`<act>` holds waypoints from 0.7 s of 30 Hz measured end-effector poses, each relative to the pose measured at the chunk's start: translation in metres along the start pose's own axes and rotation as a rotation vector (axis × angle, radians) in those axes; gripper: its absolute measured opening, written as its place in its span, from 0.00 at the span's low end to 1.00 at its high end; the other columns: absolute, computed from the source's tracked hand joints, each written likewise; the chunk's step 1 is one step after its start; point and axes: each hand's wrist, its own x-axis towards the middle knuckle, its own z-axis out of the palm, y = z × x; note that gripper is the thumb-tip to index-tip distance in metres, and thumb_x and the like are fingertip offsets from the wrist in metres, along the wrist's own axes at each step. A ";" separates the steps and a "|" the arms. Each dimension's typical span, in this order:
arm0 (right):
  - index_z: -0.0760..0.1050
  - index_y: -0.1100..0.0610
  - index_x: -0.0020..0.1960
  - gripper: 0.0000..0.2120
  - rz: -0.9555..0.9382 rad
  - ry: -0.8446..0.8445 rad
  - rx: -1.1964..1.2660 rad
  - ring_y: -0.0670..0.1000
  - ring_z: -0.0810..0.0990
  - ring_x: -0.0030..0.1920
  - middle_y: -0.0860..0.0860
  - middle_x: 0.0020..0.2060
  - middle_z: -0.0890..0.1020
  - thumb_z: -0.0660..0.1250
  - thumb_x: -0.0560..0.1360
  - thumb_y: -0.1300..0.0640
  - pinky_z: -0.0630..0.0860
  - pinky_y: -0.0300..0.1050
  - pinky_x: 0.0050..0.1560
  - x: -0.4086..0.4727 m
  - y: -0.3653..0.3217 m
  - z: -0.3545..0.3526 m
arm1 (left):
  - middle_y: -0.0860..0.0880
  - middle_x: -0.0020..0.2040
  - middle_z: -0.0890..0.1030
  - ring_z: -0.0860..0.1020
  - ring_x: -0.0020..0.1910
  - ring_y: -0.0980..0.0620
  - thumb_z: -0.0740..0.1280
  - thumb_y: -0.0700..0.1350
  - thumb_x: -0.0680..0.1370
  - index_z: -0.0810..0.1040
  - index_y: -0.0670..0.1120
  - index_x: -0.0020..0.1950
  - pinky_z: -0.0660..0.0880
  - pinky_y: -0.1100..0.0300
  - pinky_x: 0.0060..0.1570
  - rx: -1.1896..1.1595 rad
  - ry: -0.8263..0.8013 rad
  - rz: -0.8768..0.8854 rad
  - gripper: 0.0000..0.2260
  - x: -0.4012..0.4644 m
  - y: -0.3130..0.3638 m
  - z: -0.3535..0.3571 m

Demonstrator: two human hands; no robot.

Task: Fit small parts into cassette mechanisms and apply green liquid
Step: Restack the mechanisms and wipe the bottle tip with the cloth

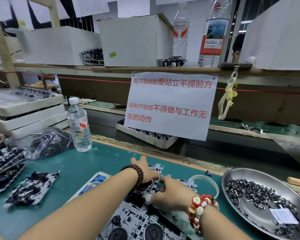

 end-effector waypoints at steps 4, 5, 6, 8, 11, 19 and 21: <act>0.69 0.57 0.65 0.17 -0.007 0.033 -0.208 0.51 0.73 0.61 0.52 0.62 0.74 0.62 0.76 0.60 0.72 0.43 0.61 -0.005 0.004 0.002 | 0.40 0.75 0.47 0.62 0.71 0.39 0.64 0.58 0.76 0.47 0.46 0.76 0.63 0.48 0.67 0.010 0.017 0.007 0.38 -0.001 0.003 0.000; 0.71 0.57 0.63 0.15 -0.004 0.047 -0.204 0.52 0.74 0.60 0.53 0.61 0.75 0.60 0.76 0.62 0.72 0.43 0.60 -0.008 0.003 0.000 | 0.40 0.75 0.47 0.62 0.71 0.39 0.64 0.58 0.76 0.47 0.46 0.76 0.64 0.48 0.67 0.014 0.022 0.007 0.37 -0.001 0.003 0.001; 0.74 0.56 0.59 0.13 0.002 0.073 -0.176 0.52 0.75 0.57 0.53 0.59 0.76 0.59 0.76 0.63 0.74 0.42 0.56 -0.010 0.004 -0.002 | 0.40 0.75 0.48 0.63 0.70 0.39 0.64 0.58 0.76 0.47 0.46 0.76 0.64 0.48 0.66 0.016 0.027 0.005 0.37 -0.001 0.004 0.001; 0.76 0.53 0.48 0.11 0.032 0.150 -0.093 0.50 0.77 0.49 0.51 0.52 0.79 0.57 0.75 0.63 0.75 0.41 0.46 -0.014 0.006 -0.013 | 0.41 0.75 0.48 0.63 0.70 0.38 0.63 0.58 0.76 0.47 0.47 0.76 0.65 0.47 0.66 0.019 0.036 0.000 0.37 -0.002 0.003 0.002; 0.77 0.52 0.46 0.12 0.083 0.180 -0.216 0.47 0.74 0.46 0.50 0.51 0.78 0.56 0.75 0.62 0.74 0.40 0.44 -0.021 0.013 -0.035 | 0.41 0.76 0.47 0.61 0.71 0.38 0.62 0.59 0.76 0.47 0.47 0.76 0.64 0.46 0.67 0.039 0.020 0.014 0.37 -0.003 0.004 0.002; 0.67 0.48 0.64 0.17 0.054 0.266 -0.384 0.53 0.60 0.67 0.49 0.65 0.68 0.57 0.75 0.55 0.60 0.54 0.68 -0.024 -0.009 -0.043 | 0.42 0.76 0.50 0.54 0.73 0.37 0.62 0.59 0.76 0.51 0.50 0.76 0.59 0.43 0.69 0.056 0.049 0.090 0.34 -0.008 0.005 0.002; 0.69 0.49 0.63 0.16 -0.008 0.234 -0.351 0.54 0.62 0.67 0.50 0.64 0.70 0.57 0.76 0.53 0.61 0.55 0.69 -0.016 -0.020 -0.039 | 0.42 0.75 0.52 0.55 0.73 0.38 0.61 0.59 0.76 0.52 0.50 0.76 0.59 0.44 0.69 0.066 0.083 0.107 0.33 -0.008 0.001 -0.009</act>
